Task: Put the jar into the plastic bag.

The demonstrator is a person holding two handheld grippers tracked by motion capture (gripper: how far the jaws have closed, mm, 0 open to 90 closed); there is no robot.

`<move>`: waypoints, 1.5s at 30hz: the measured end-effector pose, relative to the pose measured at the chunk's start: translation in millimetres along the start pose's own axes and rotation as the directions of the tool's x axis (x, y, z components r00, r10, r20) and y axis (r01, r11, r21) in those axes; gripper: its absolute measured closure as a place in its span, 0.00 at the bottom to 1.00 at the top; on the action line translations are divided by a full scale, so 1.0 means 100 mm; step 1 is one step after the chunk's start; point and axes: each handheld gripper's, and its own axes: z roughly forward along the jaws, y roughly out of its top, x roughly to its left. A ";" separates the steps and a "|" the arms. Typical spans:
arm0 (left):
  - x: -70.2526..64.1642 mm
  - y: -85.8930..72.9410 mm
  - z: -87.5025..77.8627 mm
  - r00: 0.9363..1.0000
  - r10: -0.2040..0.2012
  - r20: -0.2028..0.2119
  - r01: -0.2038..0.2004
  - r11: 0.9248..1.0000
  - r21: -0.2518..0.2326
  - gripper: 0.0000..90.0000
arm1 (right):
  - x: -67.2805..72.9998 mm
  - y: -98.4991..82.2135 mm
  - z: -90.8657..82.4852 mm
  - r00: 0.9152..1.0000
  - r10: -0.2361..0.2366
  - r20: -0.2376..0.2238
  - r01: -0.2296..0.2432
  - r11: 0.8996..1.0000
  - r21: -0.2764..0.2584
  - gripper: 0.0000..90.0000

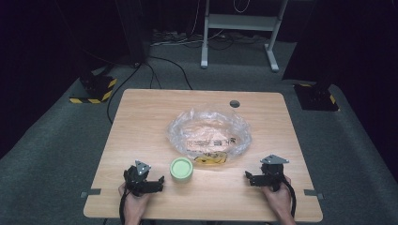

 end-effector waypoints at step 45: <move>-0.74 0.03 -0.10 0.961 0.043 0.272 -0.040 0.999 -0.018 0.03 | 0.00 0.00 0.00 1.000 0.001 0.001 -0.001 1.000 0.000 0.02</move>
